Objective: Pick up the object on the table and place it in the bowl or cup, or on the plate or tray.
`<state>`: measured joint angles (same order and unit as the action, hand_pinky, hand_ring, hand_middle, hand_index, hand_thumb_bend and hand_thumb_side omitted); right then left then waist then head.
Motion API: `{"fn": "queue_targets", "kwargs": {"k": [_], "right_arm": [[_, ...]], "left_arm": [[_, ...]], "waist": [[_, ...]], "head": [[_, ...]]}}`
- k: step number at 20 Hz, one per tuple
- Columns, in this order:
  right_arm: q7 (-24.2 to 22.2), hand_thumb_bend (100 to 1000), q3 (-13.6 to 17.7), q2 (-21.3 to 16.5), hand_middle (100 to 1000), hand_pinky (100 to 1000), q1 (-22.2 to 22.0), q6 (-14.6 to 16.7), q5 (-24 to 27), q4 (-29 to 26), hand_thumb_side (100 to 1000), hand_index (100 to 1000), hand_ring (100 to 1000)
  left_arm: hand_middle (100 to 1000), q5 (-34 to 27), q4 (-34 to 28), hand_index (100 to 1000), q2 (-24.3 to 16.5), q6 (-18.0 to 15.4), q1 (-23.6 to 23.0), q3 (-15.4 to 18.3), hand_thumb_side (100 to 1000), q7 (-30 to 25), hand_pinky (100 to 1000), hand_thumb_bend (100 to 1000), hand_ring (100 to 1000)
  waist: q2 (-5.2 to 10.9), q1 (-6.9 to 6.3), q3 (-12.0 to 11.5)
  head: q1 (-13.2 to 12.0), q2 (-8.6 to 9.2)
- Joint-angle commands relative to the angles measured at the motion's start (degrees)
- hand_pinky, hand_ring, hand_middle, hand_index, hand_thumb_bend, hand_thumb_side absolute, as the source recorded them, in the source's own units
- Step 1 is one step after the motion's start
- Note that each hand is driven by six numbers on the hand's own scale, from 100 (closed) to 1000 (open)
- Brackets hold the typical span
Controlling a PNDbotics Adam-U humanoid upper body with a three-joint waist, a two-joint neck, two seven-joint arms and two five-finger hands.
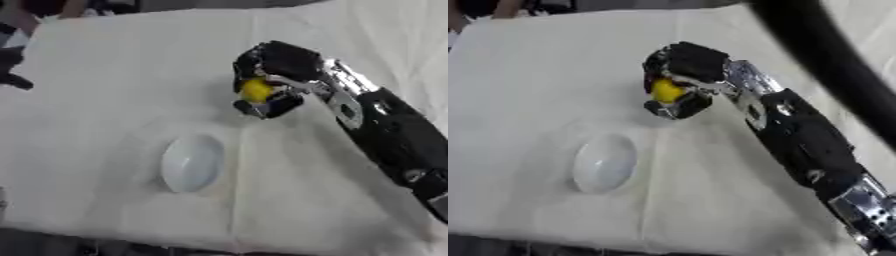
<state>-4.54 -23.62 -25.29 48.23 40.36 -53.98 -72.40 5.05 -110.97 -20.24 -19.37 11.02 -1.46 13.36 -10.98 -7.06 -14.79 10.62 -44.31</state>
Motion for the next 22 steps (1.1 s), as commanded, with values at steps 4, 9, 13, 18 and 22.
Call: {"fn": "queue_targets", "kwargs": {"k": [4,9,13,18,22], "right_arm": [[-2.36,182,-1.32,3.01,100,100,3.04,0.76,-1.30,-0.50,316,159,100],[-3.01,190,-1.95,5.59,100,100,3.50,1.30,-1.49,-0.29,391,158,100],[-3.79,208,-2.35,7.37,100,100,3.56,1.35,-1.71,0.01,390,157,100],[-4.23,187,-2.86,9.32,100,100,3.17,2.05,-3.24,1.72,406,156,100],[-4.34,207,-4.54,9.32,100,100,2.78,2.48,-3.23,0.18,435,157,100]], "left_arm": [[775,0.69,-0.69,790,-2.65,0.11,0.20,0.98,812,0.28,468,310,671],[775,1.04,-0.88,791,-2.96,0.09,0.57,1.42,857,0.68,473,278,672],[776,1.23,-0.95,791,-3.07,0.07,1.19,1.64,862,0.97,475,276,673],[775,1.25,-0.85,791,-3.09,-0.01,1.75,1.70,852,1.09,475,284,673],[776,1.39,-0.84,791,-3.37,-0.04,1.78,1.88,851,1.24,476,286,673]], "waist": [[1.46,0.49,-0.81],[1.79,1.24,-1.21],[2.13,1.93,-1.52],[2.58,2.59,-1.90],[2.91,2.95,-1.74]], "head": [[-0.77,0.19],[-2.93,0.19],[-4.46,0.19],[-5.04,0.19],[-5.64,0.19]]}}
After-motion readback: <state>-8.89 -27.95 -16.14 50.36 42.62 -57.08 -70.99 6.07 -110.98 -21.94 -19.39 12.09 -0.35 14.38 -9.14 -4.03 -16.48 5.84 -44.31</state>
